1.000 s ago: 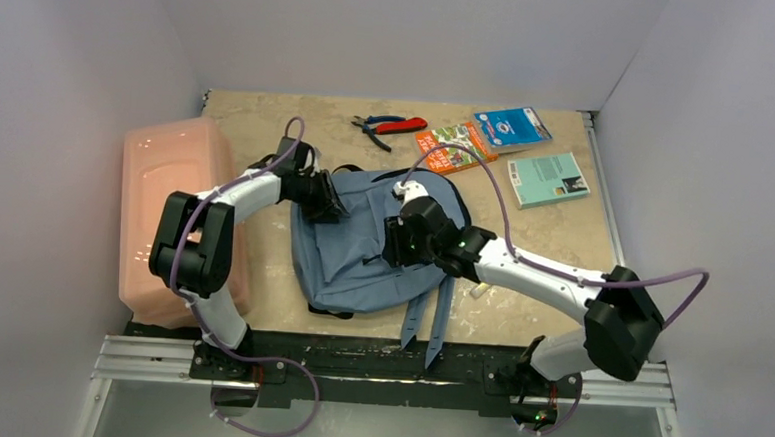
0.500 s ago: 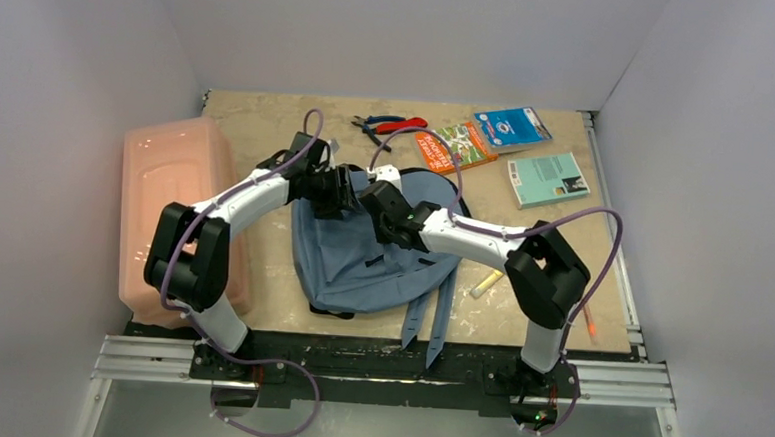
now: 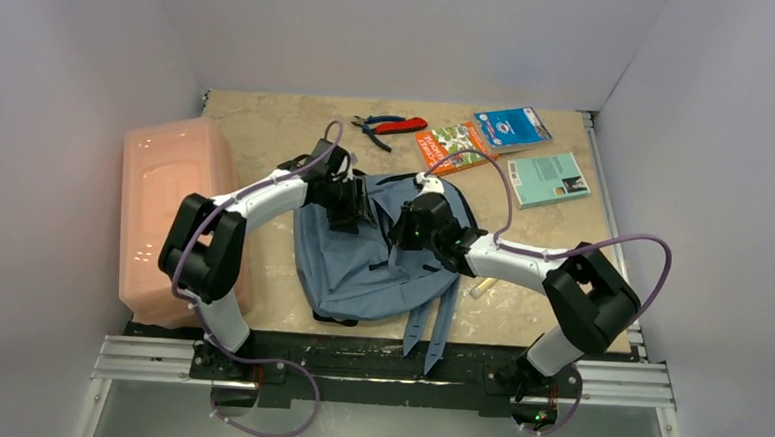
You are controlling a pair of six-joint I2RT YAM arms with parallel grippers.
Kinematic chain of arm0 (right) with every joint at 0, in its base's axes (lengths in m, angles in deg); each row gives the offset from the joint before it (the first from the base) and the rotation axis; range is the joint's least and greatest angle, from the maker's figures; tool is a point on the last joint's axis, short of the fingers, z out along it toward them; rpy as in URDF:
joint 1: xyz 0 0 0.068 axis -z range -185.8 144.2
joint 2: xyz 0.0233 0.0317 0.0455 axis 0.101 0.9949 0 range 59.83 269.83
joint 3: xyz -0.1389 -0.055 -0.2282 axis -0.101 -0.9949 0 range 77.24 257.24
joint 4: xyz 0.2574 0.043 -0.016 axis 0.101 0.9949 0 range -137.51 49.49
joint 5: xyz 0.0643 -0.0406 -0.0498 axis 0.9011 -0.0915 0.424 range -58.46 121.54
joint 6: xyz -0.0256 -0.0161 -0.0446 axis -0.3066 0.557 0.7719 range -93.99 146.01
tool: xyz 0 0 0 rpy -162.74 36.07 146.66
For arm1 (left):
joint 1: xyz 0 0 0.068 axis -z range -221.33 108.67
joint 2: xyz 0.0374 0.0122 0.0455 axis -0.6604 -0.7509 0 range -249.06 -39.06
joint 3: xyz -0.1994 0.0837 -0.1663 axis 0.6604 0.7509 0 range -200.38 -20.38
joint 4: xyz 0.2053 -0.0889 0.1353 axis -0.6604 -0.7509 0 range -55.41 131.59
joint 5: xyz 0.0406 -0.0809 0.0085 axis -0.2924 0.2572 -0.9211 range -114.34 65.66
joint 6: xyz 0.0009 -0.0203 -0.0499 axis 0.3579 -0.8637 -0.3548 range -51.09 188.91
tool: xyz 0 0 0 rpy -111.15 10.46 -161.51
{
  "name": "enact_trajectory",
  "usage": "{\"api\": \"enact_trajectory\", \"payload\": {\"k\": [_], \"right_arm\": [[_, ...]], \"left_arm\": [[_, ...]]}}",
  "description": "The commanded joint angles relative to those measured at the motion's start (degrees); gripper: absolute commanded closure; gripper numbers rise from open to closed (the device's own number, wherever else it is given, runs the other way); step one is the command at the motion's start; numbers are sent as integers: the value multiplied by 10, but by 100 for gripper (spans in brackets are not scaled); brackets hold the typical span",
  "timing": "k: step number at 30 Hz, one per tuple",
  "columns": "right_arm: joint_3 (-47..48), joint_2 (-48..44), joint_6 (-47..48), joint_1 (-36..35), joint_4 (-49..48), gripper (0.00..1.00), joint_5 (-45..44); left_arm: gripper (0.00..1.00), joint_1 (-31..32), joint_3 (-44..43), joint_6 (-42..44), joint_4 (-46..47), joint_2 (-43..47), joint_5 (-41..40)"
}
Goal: Pack the student bag
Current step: Unzip the student bag at the center of the board.
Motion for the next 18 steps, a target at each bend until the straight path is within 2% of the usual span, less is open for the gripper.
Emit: {"api": "enact_trajectory", "payload": {"k": [1, 4, 10, 13, 18], "right_arm": [[-27, -15, -49, 25, -153, 100, 98], [-39, -16, -54, 26, -190, 100, 116], [-37, -18, -63, 26, -208, 100, 127], [-41, -22, -74, 27, -220, 100, 132], [-43, -35, -76, 27, -216, 100, 123]], "left_arm": [[47, 29, -51, -46, -54, -15, -27], [42, 52, -91, -82, -107, -28, -88], [41, 79, -182, -149, -218, -87, -202], [44, 85, -201, -179, -262, -113, -254], [50, 86, -185, -194, -260, -116, -272]]}}
